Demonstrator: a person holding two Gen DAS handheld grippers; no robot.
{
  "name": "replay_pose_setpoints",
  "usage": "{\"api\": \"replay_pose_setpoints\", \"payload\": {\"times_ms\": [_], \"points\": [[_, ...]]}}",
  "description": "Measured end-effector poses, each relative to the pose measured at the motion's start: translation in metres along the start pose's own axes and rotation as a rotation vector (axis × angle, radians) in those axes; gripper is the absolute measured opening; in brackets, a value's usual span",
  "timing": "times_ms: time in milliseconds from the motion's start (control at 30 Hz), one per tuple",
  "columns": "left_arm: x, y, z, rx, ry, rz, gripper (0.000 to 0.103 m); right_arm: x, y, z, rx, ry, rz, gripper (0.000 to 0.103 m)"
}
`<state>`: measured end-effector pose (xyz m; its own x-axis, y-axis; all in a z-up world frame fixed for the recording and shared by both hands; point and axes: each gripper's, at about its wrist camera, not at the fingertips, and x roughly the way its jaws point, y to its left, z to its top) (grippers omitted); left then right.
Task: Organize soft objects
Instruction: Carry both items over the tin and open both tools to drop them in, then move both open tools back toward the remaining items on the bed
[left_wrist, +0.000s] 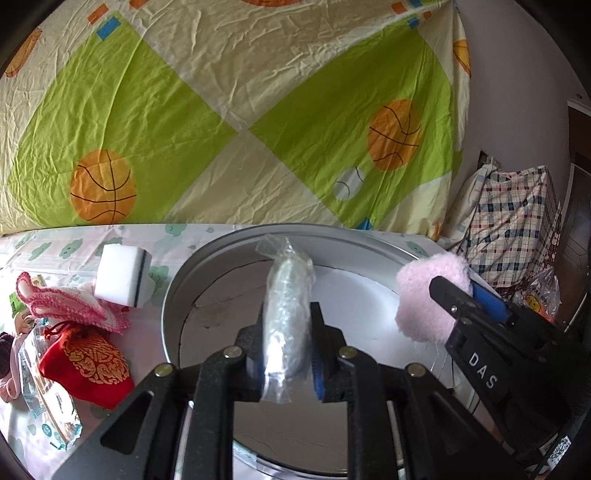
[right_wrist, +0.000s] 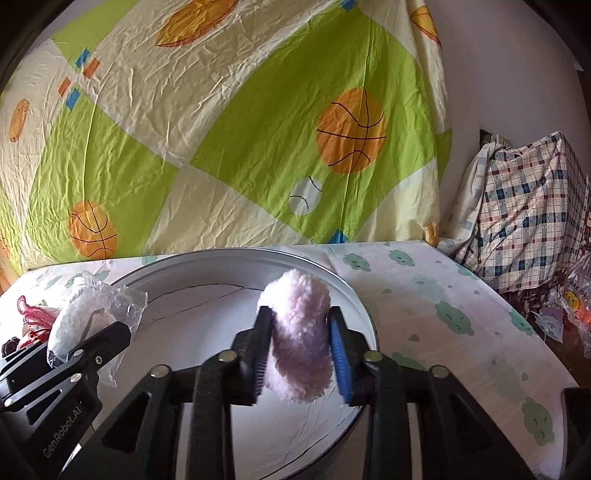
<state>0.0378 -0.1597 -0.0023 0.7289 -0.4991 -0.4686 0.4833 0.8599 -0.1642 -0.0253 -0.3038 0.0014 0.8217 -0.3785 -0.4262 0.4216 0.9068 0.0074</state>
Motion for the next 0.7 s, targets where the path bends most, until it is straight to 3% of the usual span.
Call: {"api": "replay_pose_setpoints", "payload": {"times_ms": [33,67,100,133,233,300,433,700], "points": [[-0.004,0.001,0.0,-0.007,-0.019,0.011,0.067,-0.003,-0.001,0.001,0.007,-0.013,0.0,0.074],[-0.009,0.003,-0.001,-0.017,-0.046,0.033,0.077,-0.008,-0.003,0.002,0.023,-0.038,0.003,0.083],[-0.015,0.006,-0.002,-0.036,-0.082,0.068,0.093,-0.014,-0.008,0.003,0.045,-0.076,-0.007,0.087],[-0.021,0.01,-0.002,-0.055,-0.114,0.082,0.1,-0.021,-0.012,0.003,0.065,-0.121,-0.007,0.089],[-0.039,0.024,-0.002,-0.111,-0.183,0.111,0.1,-0.041,-0.025,0.004,0.122,-0.237,-0.101,0.092],[-0.048,0.036,-0.004,-0.148,-0.206,0.137,0.1,-0.046,-0.036,0.005,0.172,-0.271,-0.147,0.093],[-0.059,0.059,-0.01,-0.211,-0.189,0.18,0.1,-0.045,-0.053,0.005,0.262,-0.264,-0.182,0.093],[-0.084,0.099,-0.025,-0.264,-0.165,0.245,0.1,-0.053,-0.058,0.001,0.303,-0.264,-0.2,0.093]]}}
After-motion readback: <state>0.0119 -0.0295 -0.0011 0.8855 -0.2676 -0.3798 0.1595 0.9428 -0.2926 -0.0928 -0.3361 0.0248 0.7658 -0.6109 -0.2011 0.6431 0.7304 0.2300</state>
